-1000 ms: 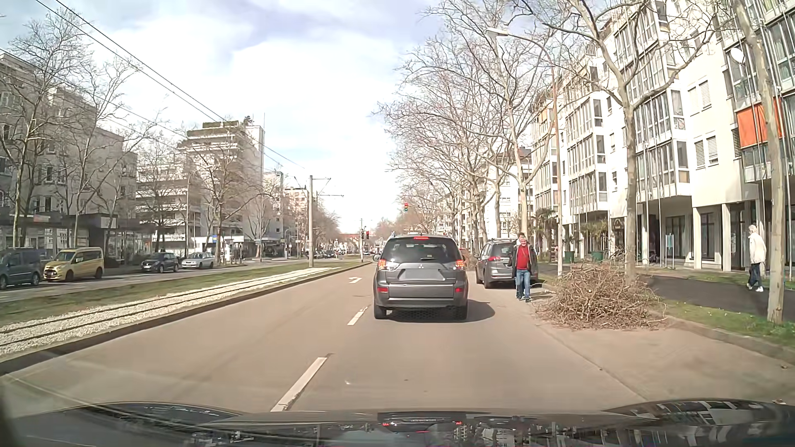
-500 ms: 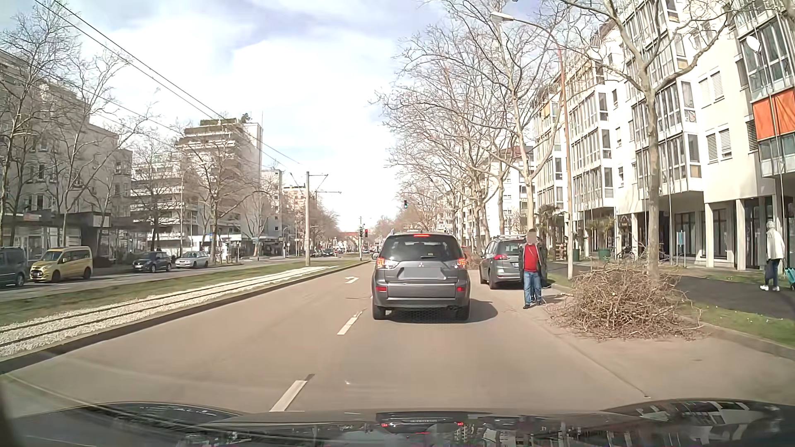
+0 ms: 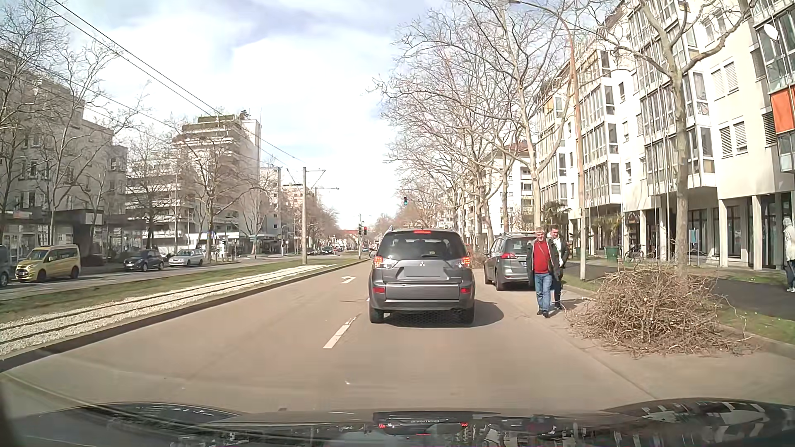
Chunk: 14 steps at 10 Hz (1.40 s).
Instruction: Follow the waypoints while adhering to traffic rules and regulations
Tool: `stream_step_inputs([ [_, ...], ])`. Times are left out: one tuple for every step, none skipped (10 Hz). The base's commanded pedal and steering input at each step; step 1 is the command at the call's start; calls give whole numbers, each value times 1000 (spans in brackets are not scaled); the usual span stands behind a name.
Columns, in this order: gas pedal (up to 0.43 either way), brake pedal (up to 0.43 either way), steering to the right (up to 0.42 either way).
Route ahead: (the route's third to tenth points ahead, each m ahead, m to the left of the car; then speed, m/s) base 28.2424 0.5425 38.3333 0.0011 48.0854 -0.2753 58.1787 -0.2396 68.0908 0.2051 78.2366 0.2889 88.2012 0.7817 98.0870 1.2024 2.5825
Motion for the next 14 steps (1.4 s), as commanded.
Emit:
stream_step_inputs([
  [0, 49, 2],
  [0, 98, 5],
  [0, 122, 7],
  [0, 152, 9],
  [0, 183, 10],
  [0, 207, 10],
  [0, 232, 10],
  [0, 244, 10],
  [0, 244, 10],
  [0, 250, 8],
  [0, 238, 7],
  [0, 244, 6],
  [0, 244, 5],
  [0, 244, 5],
])
